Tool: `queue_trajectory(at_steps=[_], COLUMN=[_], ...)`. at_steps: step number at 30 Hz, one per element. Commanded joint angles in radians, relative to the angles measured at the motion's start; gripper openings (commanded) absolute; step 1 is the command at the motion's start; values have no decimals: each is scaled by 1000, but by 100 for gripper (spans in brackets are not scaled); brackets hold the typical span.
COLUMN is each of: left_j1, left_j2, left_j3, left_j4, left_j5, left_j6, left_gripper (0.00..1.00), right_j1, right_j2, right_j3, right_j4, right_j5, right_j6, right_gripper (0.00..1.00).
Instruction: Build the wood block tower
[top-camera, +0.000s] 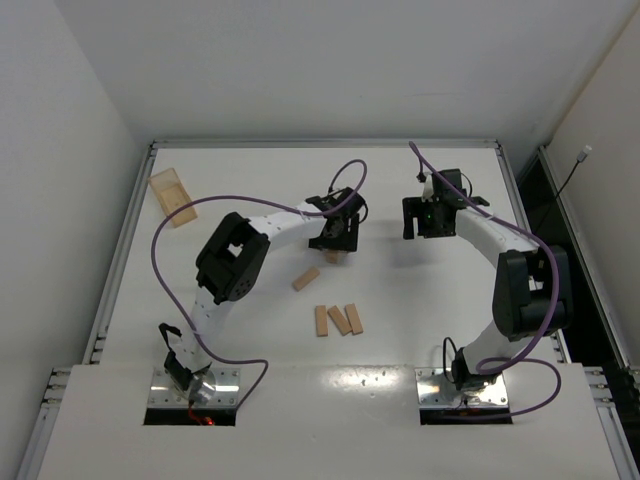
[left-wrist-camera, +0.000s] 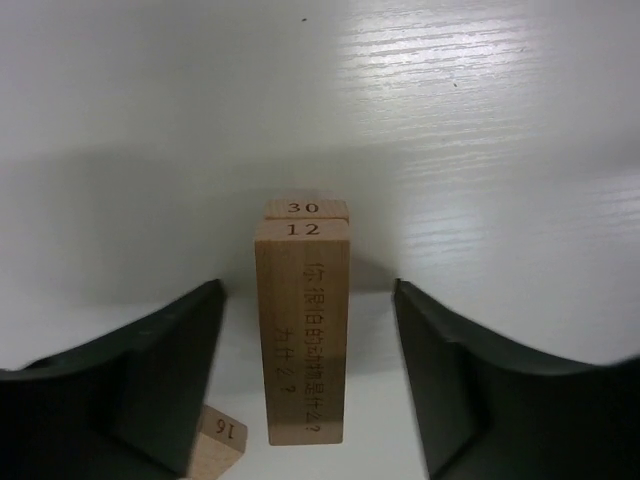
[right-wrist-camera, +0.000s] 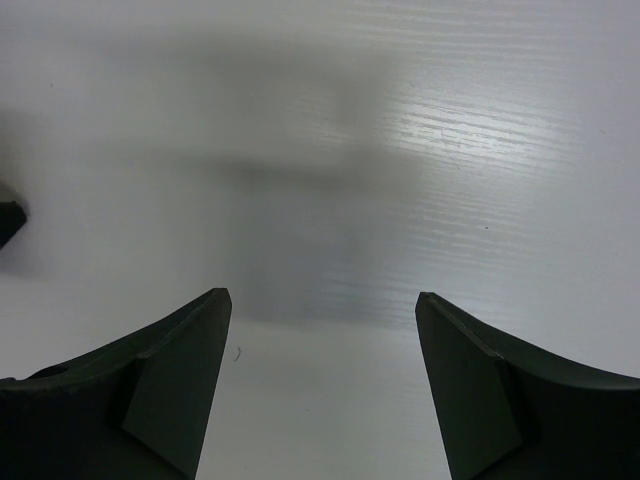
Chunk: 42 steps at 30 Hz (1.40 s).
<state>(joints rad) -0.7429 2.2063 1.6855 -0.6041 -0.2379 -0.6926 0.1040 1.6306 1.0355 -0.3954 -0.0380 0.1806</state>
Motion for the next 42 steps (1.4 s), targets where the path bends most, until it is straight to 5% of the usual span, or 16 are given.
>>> queue_trajectory(at_steps=[1, 13, 24, 32, 42], left_j1=[-9, -9, -9, -9, -9], left_j2=[-5, -187, -526, -822, -656], left_j3=[-21, -32, -13, -537, -537], left_j4=[-16, 26, 20, 50, -26], left_j5=[-21, 22, 54, 186, 210], left_j6=[-16, 125, 306, 418, 516], left_gripper=[74, 91, 88, 77, 77], right_j1=[-4, -4, -4, -4, -4], right_j2=[-34, -58, -126, -126, -124], right_j3=[0, -18, -37, -26, -23], right_j4=[36, 36, 36, 36, 36], right_j5=[-17, -36, -25, -57, -57], right_j6=[7, -15, -33, -43, -43], right_gripper=[72, 72, 73, 80, 83])
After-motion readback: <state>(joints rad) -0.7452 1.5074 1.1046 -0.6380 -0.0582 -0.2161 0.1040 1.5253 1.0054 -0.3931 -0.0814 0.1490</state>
